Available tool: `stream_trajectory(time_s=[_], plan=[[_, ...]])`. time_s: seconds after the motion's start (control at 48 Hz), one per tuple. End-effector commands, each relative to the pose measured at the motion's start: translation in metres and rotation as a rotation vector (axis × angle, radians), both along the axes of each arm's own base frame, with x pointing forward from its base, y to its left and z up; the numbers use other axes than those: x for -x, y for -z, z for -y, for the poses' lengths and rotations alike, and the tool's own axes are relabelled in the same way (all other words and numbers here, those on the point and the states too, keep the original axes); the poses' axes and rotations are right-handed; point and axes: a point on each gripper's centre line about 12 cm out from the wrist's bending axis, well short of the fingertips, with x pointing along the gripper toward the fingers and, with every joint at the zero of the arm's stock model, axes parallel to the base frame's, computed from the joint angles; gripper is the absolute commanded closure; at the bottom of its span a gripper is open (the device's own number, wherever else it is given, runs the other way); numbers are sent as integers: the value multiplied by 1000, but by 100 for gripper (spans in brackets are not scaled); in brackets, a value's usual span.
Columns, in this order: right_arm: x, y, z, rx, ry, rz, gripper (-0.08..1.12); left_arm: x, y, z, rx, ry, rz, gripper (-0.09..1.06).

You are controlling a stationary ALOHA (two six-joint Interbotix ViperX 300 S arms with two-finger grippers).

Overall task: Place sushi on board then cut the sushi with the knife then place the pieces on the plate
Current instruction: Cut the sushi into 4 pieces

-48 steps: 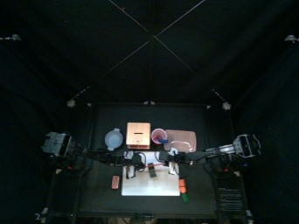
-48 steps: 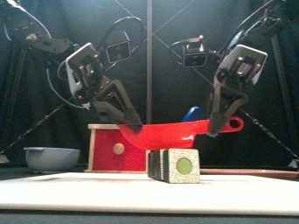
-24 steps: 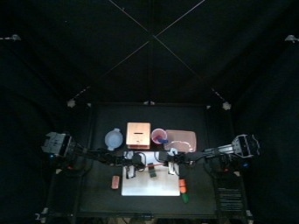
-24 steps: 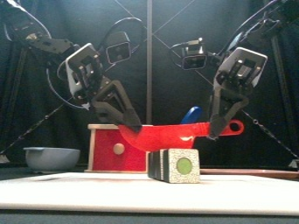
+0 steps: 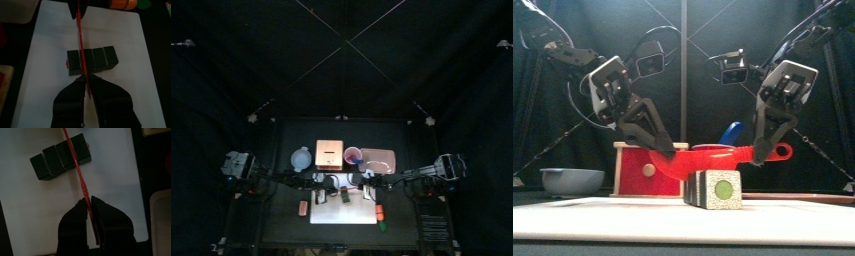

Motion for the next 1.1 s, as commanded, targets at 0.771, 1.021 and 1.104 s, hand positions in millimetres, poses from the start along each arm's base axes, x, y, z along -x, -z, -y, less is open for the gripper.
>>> stream_trajectory(time_s=[0.771,1.021,1.104], plan=[[-15,15,23,-10,80,-35,71,-9,10,-12,-21,-17,-15,44],[-18,11,30,-6,96,-23,71,-11,8,-19,-45,-11,-7,44],[-19,8,31,-5,95,-17,71,-11,4,-20,-48,-8,3,44]])
